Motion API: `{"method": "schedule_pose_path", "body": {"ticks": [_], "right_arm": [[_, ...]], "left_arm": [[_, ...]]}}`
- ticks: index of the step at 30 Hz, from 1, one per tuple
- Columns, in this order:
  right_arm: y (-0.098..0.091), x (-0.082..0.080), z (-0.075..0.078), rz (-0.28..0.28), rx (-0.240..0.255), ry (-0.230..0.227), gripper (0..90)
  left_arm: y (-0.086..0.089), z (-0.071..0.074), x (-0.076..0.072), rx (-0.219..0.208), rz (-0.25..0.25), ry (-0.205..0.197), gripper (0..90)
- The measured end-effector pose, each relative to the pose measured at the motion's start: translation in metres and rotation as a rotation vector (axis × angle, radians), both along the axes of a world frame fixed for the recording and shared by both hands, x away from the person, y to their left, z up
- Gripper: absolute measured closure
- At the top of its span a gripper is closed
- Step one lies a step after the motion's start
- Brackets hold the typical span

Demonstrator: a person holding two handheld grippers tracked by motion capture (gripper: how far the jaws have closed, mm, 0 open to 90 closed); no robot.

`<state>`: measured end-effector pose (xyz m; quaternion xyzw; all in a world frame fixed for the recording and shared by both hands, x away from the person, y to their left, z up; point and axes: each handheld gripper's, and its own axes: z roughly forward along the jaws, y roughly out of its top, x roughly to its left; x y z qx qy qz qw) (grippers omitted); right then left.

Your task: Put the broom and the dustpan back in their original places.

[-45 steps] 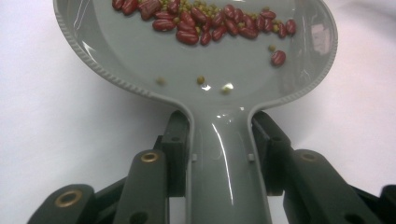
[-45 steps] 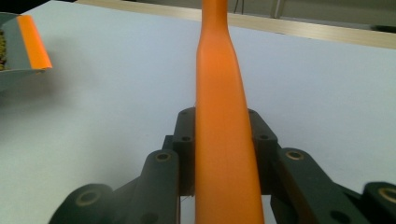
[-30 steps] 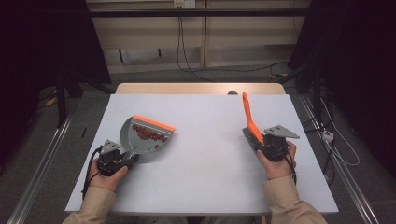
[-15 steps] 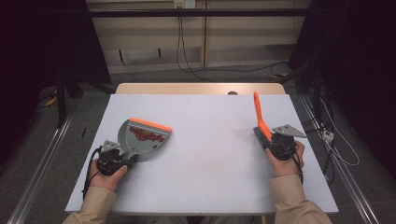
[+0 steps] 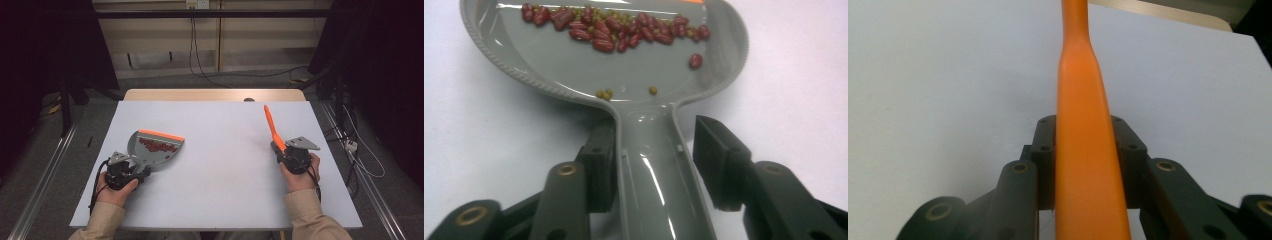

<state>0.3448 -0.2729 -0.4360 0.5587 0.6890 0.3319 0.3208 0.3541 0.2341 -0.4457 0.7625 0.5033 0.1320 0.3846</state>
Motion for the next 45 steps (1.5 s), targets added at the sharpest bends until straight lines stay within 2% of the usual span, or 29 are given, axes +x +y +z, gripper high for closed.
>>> {"method": "schedule_pose_path", "body": {"ticks": [2, 4, 8, 9, 10, 12, 13, 15, 18, 19, 21, 23, 27, 34, 37, 45], "right_arm": [[0.004, 0.0, 0.0, 0.013, 0.025, 0.0, 68.0], [0.01, 0.0, 0.0, 0.024, 0.028, -0.001, 66.4], [0.021, 0.001, -0.002, 0.043, 0.075, 0.009, 59.1], [0.023, 0.001, -0.003, 0.043, 0.098, 0.009, 56.8], [0.025, 0.001, -0.004, 0.055, 0.142, -0.003, 55.4], [0.029, 0.0, -0.002, 0.077, 0.233, -0.023, 46.4], [0.031, -0.002, 0.0, 0.085, 0.247, -0.038, 45.1], [0.034, -0.003, 0.004, 0.101, 0.244, -0.058, 39.5], [0.035, -0.008, 0.003, 0.129, 0.26, -0.058, 32.8], [0.034, -0.01, 0.002, 0.139, 0.272, -0.058, 31.8], [0.032, -0.013, 0.002, 0.164, 0.265, -0.069, 27.9], [0.029, -0.017, 0.002, 0.192, 0.271, -0.076, 26.9], [0.02, -0.025, 0.001, 0.222, 0.275, -0.085, 23.3], [0.008, -0.04, -0.002, 0.25, 0.247, -0.079, 23.3], [0.005, -0.044, -0.003, 0.257, 0.253, -0.075, 23.2], [0.005, -0.045, -0.003, 0.28, 0.248, -0.089, 22.3]], "left_arm": [[-0.001, 0.0, -0.001, -0.005, -0.008, 0.001, 52.6], [-0.002, 0.001, -0.002, -0.009, -0.024, 0.006, 50.6], [-0.006, 0.001, -0.006, -0.028, -0.041, -0.003, 46.1], [-0.007, 0.002, -0.007, -0.034, -0.045, -0.003, 45.1], [-0.008, 0.002, -0.008, -0.039, -0.052, -0.006, 43.2], [-0.009, 0.004, -0.01, -0.055, -0.054, -0.025, 34.3], [-0.008, 0.005, -0.011, -0.075, -0.053, -0.028, 31.1], [-0.006, 0.008, -0.014, -0.091, -0.056, -0.055, 25.0], [-0.005, 0.013, -0.02, -0.122, -0.06, -0.102, 17.2], [-0.005, 0.015, -0.021, -0.132, -0.069, -0.121, 16.7], [-0.003, 0.017, -0.021, -0.127, -0.094, -0.153, 14.3], [-0.001, 0.018, -0.022, -0.146, -0.1, -0.185, 11.8], [0.003, 0.021, -0.025, -0.169, -0.146, -0.228, 9.9], [0.002, 0.017, -0.026, -0.174, -0.185, -0.221, 9.4], [0.001, 0.017, -0.025, -0.174, -0.193, -0.226, 9.4], [0.004, 0.016, -0.024, -0.176, -0.193, -0.229, 8.3]]}}
